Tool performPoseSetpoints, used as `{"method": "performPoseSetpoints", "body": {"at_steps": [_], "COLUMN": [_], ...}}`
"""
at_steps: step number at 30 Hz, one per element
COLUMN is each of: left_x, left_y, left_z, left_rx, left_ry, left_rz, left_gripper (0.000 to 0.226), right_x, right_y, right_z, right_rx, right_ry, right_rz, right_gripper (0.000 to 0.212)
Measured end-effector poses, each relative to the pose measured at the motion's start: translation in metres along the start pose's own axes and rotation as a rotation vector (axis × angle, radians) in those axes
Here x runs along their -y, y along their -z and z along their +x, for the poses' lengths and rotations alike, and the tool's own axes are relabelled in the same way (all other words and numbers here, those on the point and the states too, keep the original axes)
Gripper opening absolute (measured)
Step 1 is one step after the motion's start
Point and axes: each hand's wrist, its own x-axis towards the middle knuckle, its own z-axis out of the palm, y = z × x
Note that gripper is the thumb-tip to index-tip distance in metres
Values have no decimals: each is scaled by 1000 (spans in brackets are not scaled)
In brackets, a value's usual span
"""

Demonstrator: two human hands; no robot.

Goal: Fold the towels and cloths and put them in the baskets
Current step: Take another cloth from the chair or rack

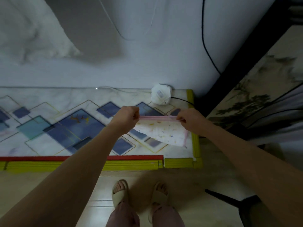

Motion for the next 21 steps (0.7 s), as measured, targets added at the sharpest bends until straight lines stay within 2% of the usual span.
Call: {"method": "performPoseSetpoints", "body": {"at_steps": [3, 6, 8, 10, 13, 15, 18, 21], "left_x": [-3, -4, -1, 11, 28, 39, 50, 50], "left_y": [16, 15, 13, 10, 1, -8, -17, -14], "left_z": [-1, -12, -15, -15, -13, -10, 4, 17], "left_rx": [-5, 116, 110, 90, 235, 289, 206, 11], "left_ry": [18, -76, -100, -61, -48, -19, 46, 35], "left_rz": [-70, 76, 79, 62, 116, 155, 89, 43], "left_gripper": [12, 17, 8, 21, 19, 17, 15, 12], "right_x": [5, 21, 22, 23, 28, 29, 25, 20], "right_y": [13, 11, 8, -1, -16, -29, -40, -39], "right_z": [-4, -10, -10, -11, -14, -10, 11, 33], "right_rx": [-109, 64, -6, 15, 40, 34, 64, -137], "right_ry": [-47, -107, -133, -97, -83, -66, -72, -99], "right_rz": [61, 33, 85, 129, 167, 192, 146, 141], "right_gripper": [17, 20, 18, 14, 12, 22, 26, 19]}}
